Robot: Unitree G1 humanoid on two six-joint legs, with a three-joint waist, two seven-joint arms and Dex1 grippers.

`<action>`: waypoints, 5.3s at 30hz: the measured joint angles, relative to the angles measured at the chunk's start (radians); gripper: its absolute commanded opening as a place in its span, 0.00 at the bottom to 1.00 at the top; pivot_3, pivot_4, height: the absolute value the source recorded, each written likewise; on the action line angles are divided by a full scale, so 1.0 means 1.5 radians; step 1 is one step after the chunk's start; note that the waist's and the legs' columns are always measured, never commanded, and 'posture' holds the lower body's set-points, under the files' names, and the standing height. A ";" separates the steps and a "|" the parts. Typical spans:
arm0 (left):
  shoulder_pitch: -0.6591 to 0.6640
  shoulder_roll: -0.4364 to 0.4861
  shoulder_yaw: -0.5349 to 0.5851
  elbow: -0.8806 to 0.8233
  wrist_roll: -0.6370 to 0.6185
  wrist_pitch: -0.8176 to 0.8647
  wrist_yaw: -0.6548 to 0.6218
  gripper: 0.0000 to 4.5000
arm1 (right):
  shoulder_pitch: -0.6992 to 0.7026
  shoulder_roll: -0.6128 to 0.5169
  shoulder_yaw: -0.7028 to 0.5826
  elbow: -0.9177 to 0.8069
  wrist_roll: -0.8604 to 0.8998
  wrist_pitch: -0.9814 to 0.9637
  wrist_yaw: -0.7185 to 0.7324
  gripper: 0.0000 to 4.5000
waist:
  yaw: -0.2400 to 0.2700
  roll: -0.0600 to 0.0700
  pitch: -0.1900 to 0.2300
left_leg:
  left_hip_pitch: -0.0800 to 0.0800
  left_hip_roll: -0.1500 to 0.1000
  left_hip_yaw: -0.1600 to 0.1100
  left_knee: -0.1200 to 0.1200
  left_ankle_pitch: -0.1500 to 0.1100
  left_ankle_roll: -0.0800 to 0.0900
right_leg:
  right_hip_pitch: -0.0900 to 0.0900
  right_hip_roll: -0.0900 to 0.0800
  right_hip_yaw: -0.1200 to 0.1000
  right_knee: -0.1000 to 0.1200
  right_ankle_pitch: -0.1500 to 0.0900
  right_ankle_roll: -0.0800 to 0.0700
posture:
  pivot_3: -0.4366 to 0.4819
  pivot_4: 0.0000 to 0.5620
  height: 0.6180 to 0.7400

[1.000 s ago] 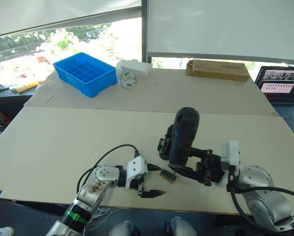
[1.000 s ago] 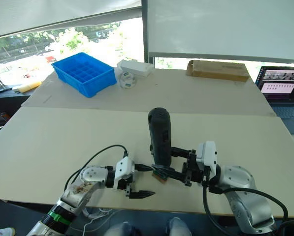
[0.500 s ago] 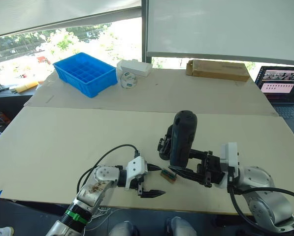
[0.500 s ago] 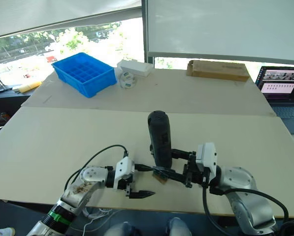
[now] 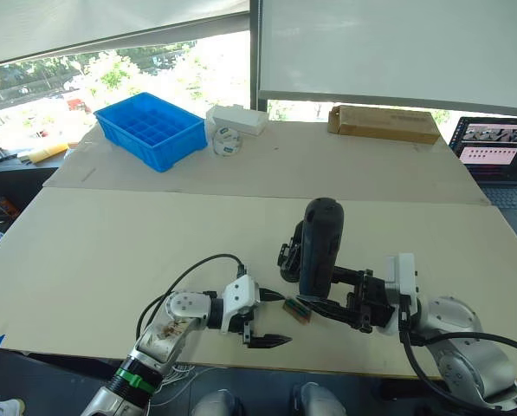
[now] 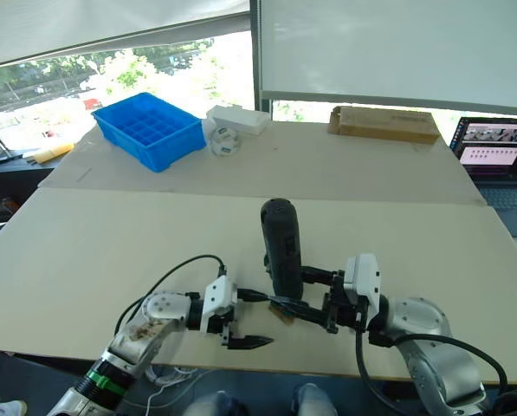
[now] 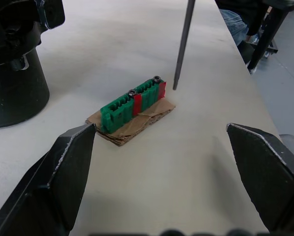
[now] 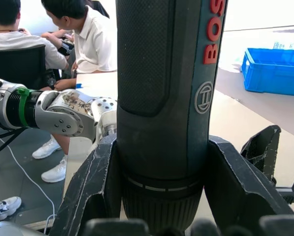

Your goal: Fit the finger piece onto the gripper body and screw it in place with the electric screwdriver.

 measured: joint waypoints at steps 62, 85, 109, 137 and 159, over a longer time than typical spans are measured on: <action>0.011 0.008 -0.004 -0.033 -0.002 0.036 0.014 1.00 | -0.023 0.027 -0.010 0.006 -0.031 -0.008 0.008 0.42 | 0.000 0.000 0.000 | -0.001 0.000 0.000 0.000 0.000 0.000 | 0.000 0.000 0.000 0.000 0.000 0.000 | 0.48 0.27 1.00; 0.002 0.000 -0.004 -0.001 -0.001 -0.005 0.010 1.00 | -0.033 0.031 0.006 0.010 -0.032 -0.008 0.008 0.42 | 0.000 0.000 0.000 | 0.000 0.000 0.000 0.000 0.000 0.000 | 0.000 0.000 0.000 0.000 0.000 0.000 | 0.48 0.27 1.00; 0.006 0.005 -0.004 -0.013 -0.002 0.009 0.014 1.00 | -0.032 0.030 0.014 0.014 -0.046 -0.024 0.008 0.42 | 0.000 0.000 0.000 | 0.000 0.000 0.000 0.000 0.000 0.000 | 0.000 0.000 0.000 0.000 0.000 0.000 | 0.48 0.27 1.00; 0.006 0.051 0.122 -0.043 -0.145 0.049 -0.054 1.00 | -0.054 -0.030 -0.070 -0.068 0.090 0.058 -0.045 0.42 | 0.000 -0.001 0.000 | -0.002 0.000 -0.001 0.001 0.000 0.000 | -0.001 0.000 0.000 0.000 0.000 0.000 | 0.48 0.27 1.00; -0.080 0.022 0.216 0.036 -0.240 0.039 -0.106 1.00 | -0.292 -0.117 -0.206 0.035 0.245 0.169 -0.146 0.42 | -0.001 -0.002 0.001 | -0.003 -0.001 0.000 0.002 0.000 0.000 | -0.001 0.001 -0.001 0.000 0.000 0.000 | 0.48 0.27 1.00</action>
